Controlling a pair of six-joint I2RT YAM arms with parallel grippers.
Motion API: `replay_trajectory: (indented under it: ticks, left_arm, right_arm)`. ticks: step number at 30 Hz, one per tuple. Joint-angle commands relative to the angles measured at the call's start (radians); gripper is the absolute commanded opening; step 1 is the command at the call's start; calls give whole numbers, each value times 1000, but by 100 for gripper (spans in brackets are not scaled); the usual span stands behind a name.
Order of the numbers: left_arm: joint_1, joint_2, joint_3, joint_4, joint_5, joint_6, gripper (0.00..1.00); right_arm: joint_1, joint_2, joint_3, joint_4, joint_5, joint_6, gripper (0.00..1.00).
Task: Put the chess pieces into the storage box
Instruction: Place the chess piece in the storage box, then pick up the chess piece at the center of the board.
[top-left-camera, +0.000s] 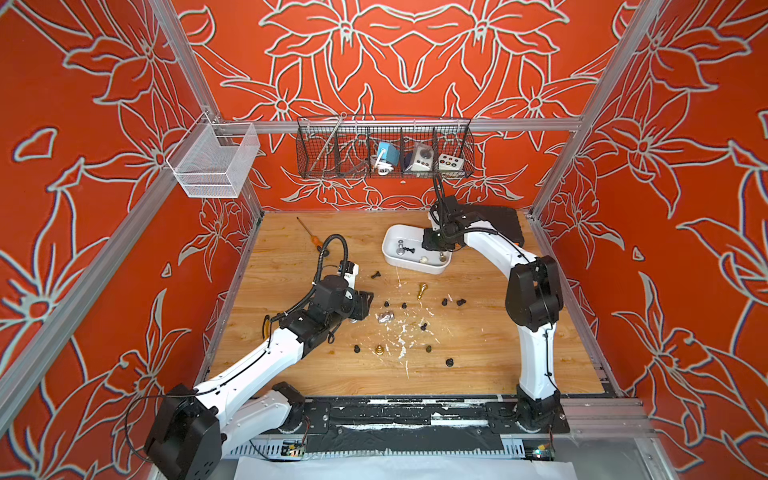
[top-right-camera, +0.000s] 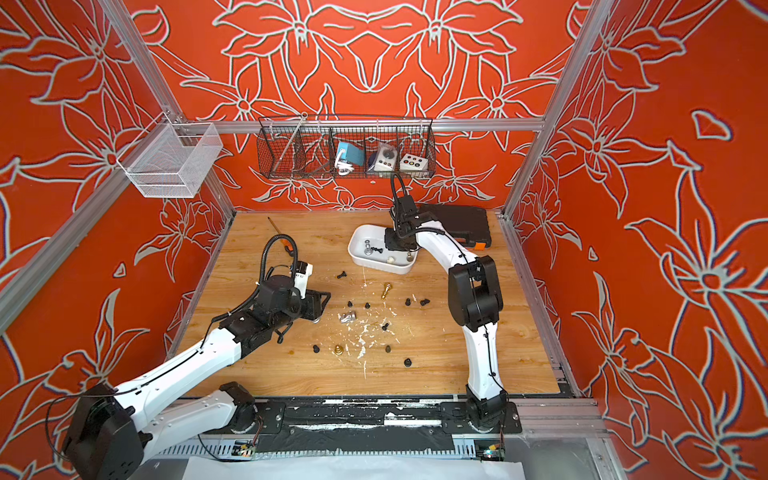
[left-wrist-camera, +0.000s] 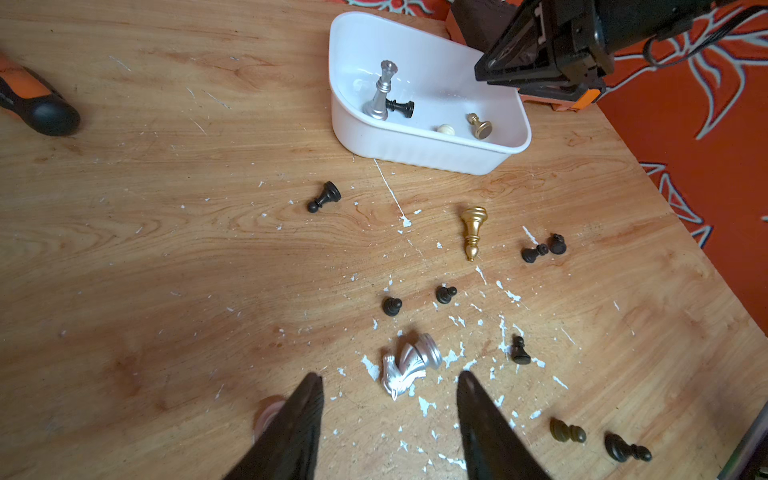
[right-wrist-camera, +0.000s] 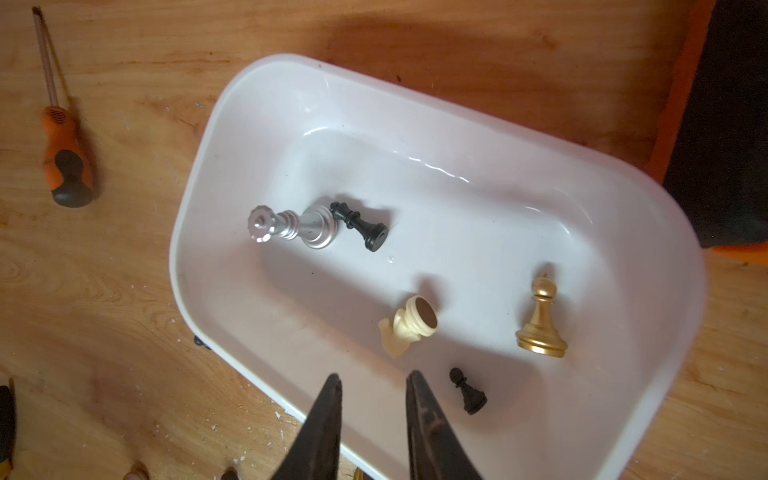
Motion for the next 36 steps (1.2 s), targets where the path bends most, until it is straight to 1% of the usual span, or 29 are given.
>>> replay_trajectory:
  ticks: [1, 7, 22, 36]
  left_arm:
    - [5, -7, 8, -4, 8, -9, 53]
    - [5, -4, 5, -3, 9, -11, 53]
    - [5, -1, -1, -22, -1, -18, 53]
    - [5, -18, -26, -74, -36, -30, 53]
  right_arm:
    - [-4, -61, -18, 4, -19, 4, 29]
    - [-3, -107, -73, 41, -55, 27, 29]
    - [-3, -254, -237, 78, -70, 12, 29]
    - [-4, -427, -459, 96, -64, -22, 29]
